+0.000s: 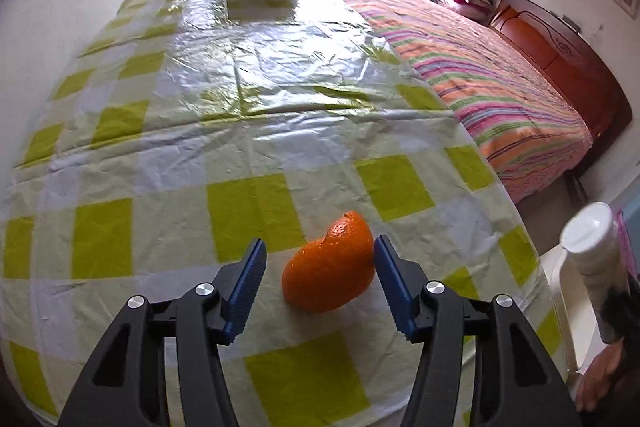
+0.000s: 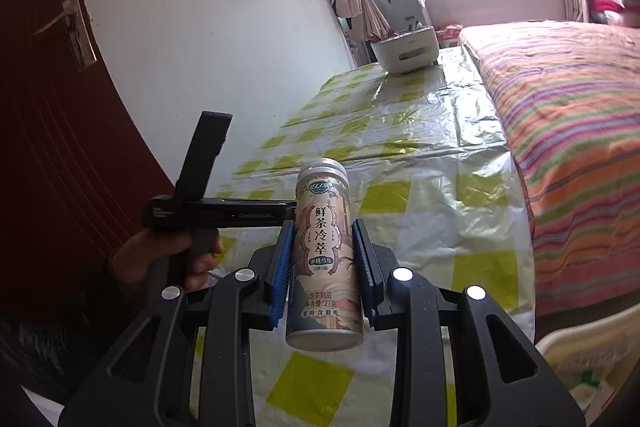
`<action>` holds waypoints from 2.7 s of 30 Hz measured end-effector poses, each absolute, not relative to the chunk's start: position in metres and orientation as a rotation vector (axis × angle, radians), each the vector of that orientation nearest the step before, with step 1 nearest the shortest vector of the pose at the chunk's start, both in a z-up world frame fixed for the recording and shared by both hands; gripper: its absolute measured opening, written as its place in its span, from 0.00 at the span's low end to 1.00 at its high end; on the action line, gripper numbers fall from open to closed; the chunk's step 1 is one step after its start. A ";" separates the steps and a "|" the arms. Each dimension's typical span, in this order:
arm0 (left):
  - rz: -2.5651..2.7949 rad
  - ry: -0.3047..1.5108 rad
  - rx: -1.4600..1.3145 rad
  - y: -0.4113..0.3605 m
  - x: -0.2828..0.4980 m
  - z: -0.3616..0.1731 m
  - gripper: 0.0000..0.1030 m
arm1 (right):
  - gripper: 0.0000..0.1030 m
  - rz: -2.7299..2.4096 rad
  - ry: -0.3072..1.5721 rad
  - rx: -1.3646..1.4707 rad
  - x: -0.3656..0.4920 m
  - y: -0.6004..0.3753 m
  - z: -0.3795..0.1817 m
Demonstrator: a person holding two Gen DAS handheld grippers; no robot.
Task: Collect trash
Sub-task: 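Grasp the beige drink can with the right gripper while left grasps the orange, then carry the drink can over the bin and open the right gripper while left carries the orange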
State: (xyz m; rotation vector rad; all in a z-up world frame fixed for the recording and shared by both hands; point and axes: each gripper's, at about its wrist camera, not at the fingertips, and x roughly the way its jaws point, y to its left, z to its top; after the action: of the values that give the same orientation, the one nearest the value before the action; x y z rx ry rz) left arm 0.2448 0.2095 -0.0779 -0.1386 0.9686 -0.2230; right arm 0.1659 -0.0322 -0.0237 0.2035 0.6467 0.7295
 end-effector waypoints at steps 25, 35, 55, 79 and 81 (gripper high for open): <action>-0.299 0.823 -0.101 0.173 0.192 -0.045 0.23 | 0.27 0.549 0.566 0.326 0.127 -0.095 -0.039; -0.332 0.754 -0.003 0.135 0.155 -0.029 0.23 | 0.27 0.413 0.525 0.383 0.118 -0.136 -0.053; -0.402 0.690 0.145 0.045 0.118 -0.019 0.23 | 0.27 0.252 0.402 0.378 0.080 -0.186 -0.044; -0.572 0.688 0.272 -0.073 0.094 -0.029 0.23 | 0.29 -0.116 0.298 0.483 0.043 -0.258 -0.052; -0.575 0.689 0.277 -0.077 0.092 -0.030 0.23 | 0.29 -0.112 0.301 0.488 0.047 -0.249 -0.051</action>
State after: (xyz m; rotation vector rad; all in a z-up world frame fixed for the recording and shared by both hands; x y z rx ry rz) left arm 0.0924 -0.0768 -0.0305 0.2772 0.6886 -0.5753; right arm 0.0474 -0.2485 -0.0513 0.4881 0.3010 -0.1118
